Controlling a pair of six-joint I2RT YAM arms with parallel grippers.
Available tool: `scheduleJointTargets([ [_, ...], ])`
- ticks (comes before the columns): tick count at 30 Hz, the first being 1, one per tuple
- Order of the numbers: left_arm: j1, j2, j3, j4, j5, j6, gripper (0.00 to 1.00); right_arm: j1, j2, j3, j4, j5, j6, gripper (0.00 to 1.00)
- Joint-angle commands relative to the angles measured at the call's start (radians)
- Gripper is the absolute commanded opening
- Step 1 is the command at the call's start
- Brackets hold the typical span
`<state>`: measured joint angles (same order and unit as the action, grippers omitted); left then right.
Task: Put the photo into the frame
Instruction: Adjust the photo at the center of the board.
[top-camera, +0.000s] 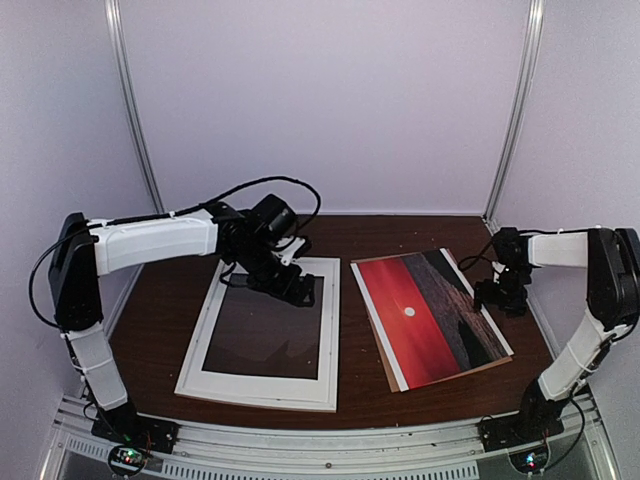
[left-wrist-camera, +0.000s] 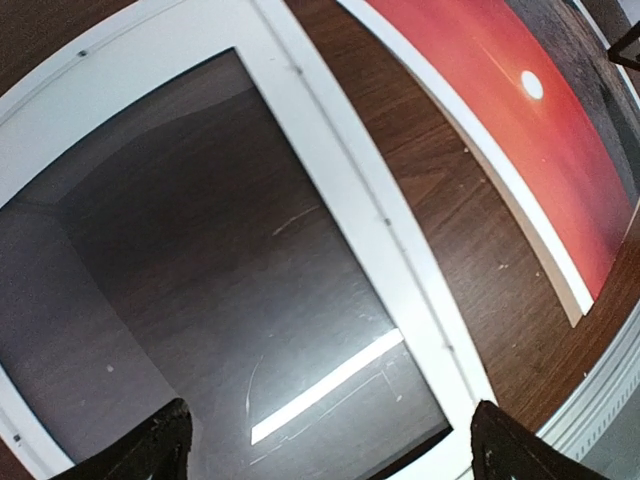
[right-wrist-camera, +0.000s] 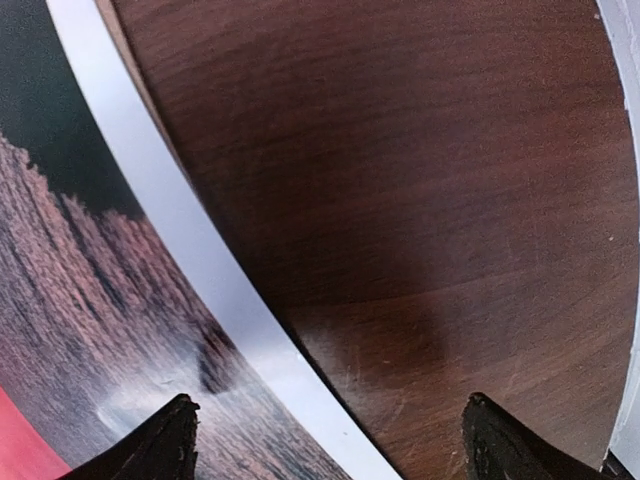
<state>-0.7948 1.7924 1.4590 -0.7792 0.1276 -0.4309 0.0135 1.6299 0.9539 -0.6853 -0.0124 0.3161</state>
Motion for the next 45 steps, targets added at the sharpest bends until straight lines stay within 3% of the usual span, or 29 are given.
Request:
scheduleJointTargets([
  [1,-0.073,0.097,0.111,0.023,0.036,-0.011,0.98,-0.048,0.010,-0.047,0.056,-0.130,-0.004,0.90],
  [9,-0.201,0.297,0.331,0.031,0.062,-0.022,0.96,-0.055,-0.013,-0.130,0.110,-0.228,0.028,0.84],
  [19,-0.252,0.511,0.516,0.098,0.161,-0.089,0.87,-0.055,-0.120,-0.229,0.144,-0.347,0.077,0.72],
  [25,-0.253,0.591,0.563,0.129,0.180,-0.134,0.80,-0.055,-0.207,-0.266,0.138,-0.385,0.104,0.62],
  [33,-0.253,0.608,0.567,0.084,0.086,-0.157,0.78,-0.053,-0.262,-0.302,0.141,-0.432,0.119,0.50],
  [45,-0.253,0.625,0.554,0.053,0.006,-0.174,0.79,-0.024,-0.216,-0.299,0.154,-0.411,0.109,0.53],
])
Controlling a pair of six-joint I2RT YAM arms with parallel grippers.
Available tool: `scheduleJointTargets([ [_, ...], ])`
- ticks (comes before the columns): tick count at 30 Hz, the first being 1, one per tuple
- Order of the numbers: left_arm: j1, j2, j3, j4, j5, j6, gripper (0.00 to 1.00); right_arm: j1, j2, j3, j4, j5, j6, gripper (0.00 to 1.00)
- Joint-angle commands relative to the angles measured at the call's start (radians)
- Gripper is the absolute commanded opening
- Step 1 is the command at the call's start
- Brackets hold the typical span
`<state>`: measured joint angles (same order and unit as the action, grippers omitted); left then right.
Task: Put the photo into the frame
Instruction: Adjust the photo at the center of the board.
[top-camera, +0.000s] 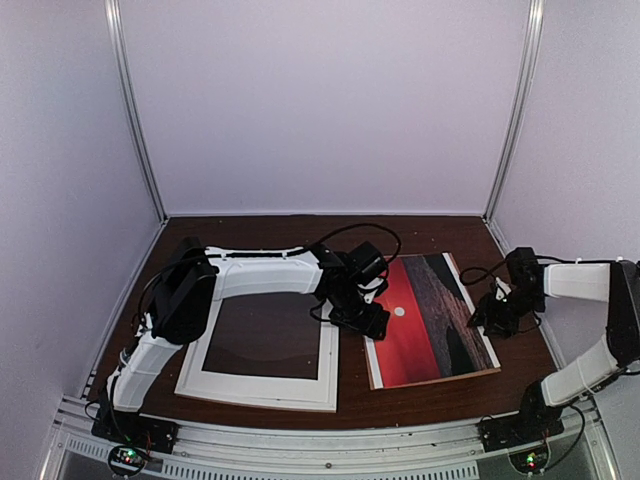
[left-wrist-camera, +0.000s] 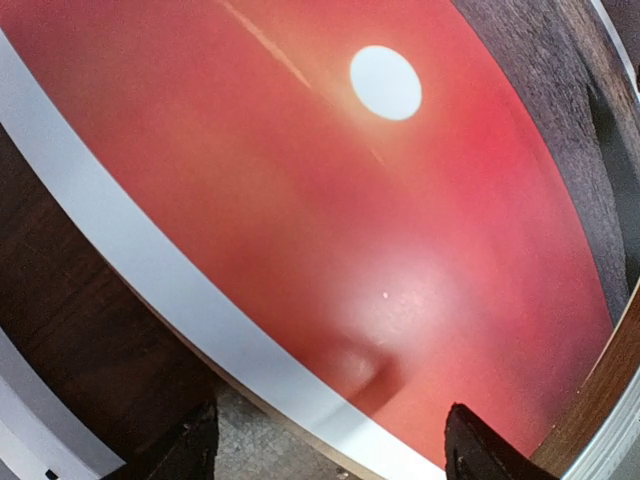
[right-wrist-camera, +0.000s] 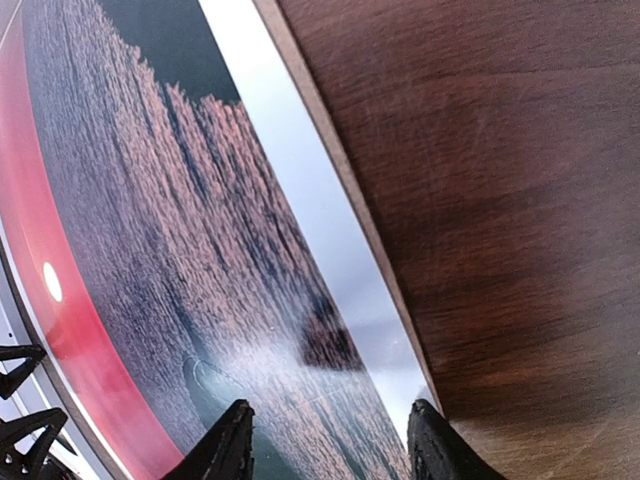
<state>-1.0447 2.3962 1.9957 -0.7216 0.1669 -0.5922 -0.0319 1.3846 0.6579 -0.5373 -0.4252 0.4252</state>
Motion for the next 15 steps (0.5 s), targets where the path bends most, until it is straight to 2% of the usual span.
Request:
scheduleJointTargets([
  [1,-0.002,0.024,0.018,-0.005,-0.034,-0.015,0.79,0.027,0.037,-0.003,0.008,0.002,-0.001,0.54],
  [15,0.002,0.043,-0.021,0.016,0.006,-0.061,0.79,0.182,0.053,-0.025,0.053,0.020,0.069,0.49],
])
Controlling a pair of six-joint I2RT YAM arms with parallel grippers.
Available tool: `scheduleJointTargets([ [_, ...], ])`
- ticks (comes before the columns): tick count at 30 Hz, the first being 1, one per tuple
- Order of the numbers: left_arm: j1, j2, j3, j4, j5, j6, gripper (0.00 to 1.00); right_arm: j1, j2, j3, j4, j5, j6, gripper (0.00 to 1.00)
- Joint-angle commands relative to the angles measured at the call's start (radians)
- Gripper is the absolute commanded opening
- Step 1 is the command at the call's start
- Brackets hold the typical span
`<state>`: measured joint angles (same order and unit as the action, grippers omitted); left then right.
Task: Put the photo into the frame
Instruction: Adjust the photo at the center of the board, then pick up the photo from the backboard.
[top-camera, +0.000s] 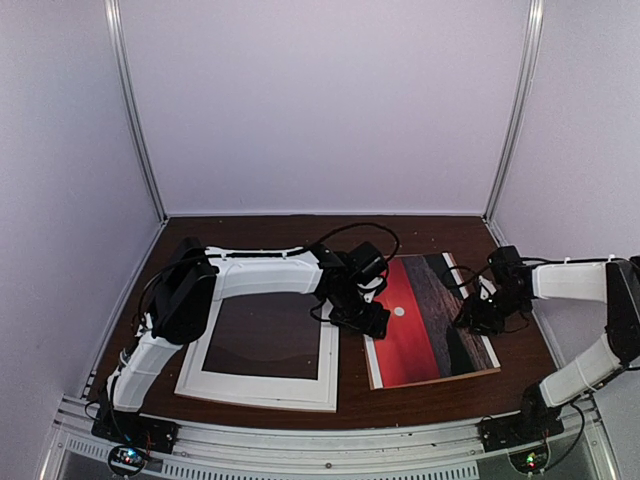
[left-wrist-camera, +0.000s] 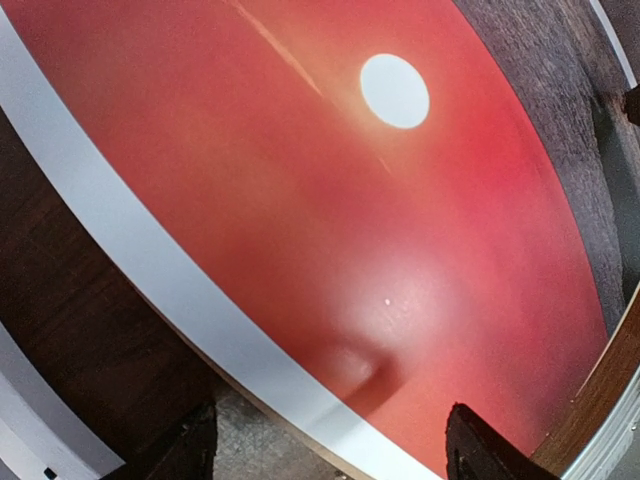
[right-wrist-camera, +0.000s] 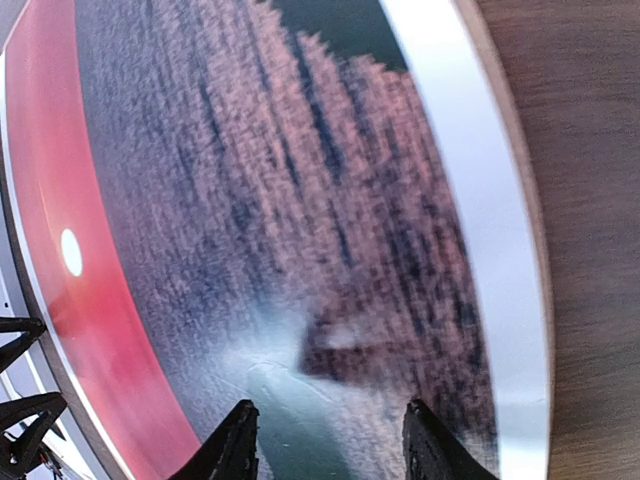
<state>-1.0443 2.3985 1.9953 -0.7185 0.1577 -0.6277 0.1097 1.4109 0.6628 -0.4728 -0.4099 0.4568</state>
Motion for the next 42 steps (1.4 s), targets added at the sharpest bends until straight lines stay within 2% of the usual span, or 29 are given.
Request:
scheduleJointTargets([
  [1,0.001,0.041,-0.020,0.014,0.016,-0.027,0.79,0.051,0.029,-0.029,-0.010,0.008,0.043,0.49],
  [8,0.006,0.014,-0.050,0.017,-0.021,-0.027,0.82,0.110,0.032,-0.005,-0.012,0.027,0.059,0.47],
  [10,0.011,-0.001,-0.066,0.022,-0.044,-0.024,0.83,0.109,0.007,0.023,-0.058,0.084,0.036,0.51],
  [15,0.012,-0.013,-0.071,0.025,-0.058,-0.003,0.84,0.090,-0.012,0.121,-0.198,0.264,-0.034,0.70],
  [20,0.012,-0.008,-0.083,0.048,-0.014,0.001,0.81,0.015,0.020,0.143,-0.233,0.309,-0.078,0.76],
  [30,0.012,0.002,-0.110,0.106,0.063,-0.016,0.74,-0.021,0.085,0.096,-0.184,0.224,-0.076,0.72],
  [42,0.012,0.007,-0.141,0.156,0.114,-0.047,0.66,-0.014,0.000,-0.002,-0.127,0.084,-0.016,0.54],
])
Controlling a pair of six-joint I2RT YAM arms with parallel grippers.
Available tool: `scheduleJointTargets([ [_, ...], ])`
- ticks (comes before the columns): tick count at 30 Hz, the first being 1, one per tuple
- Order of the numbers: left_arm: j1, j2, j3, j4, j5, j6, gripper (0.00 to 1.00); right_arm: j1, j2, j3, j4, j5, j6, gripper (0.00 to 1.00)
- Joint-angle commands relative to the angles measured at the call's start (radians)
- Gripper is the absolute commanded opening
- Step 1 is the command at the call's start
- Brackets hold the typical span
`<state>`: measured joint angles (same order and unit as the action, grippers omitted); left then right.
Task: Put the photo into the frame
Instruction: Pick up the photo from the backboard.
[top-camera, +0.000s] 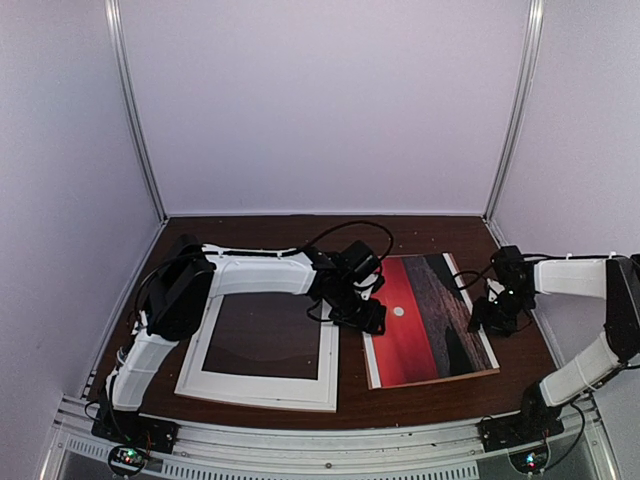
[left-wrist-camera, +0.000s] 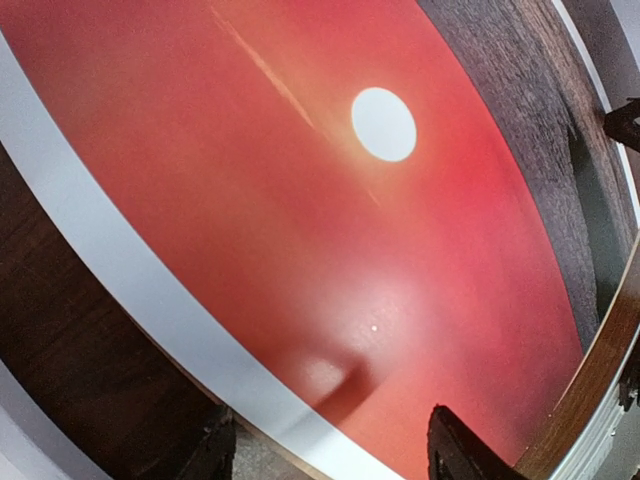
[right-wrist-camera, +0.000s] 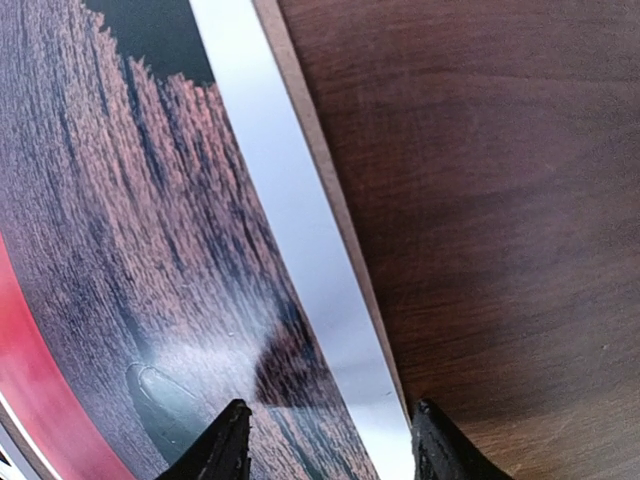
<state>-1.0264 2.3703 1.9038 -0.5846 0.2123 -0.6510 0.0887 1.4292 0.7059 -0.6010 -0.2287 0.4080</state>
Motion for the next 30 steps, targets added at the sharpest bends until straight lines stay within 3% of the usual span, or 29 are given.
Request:
scheduleJointTargets([
  [1,-0.006,0.036,-0.051,0.030,0.065,-0.026,0.65,0.010,-0.023,-0.048,0.003,-0.105,0.036,0.53],
  [18,0.009,0.026,-0.087,0.142,0.129,-0.075,0.60,0.092,-0.204,-0.128,-0.004,-0.128,0.159,0.44],
  [30,0.025,0.030,-0.086,0.172,0.150,-0.087,0.60,0.097,-0.171,-0.087,-0.034,-0.092,0.120,0.34],
])
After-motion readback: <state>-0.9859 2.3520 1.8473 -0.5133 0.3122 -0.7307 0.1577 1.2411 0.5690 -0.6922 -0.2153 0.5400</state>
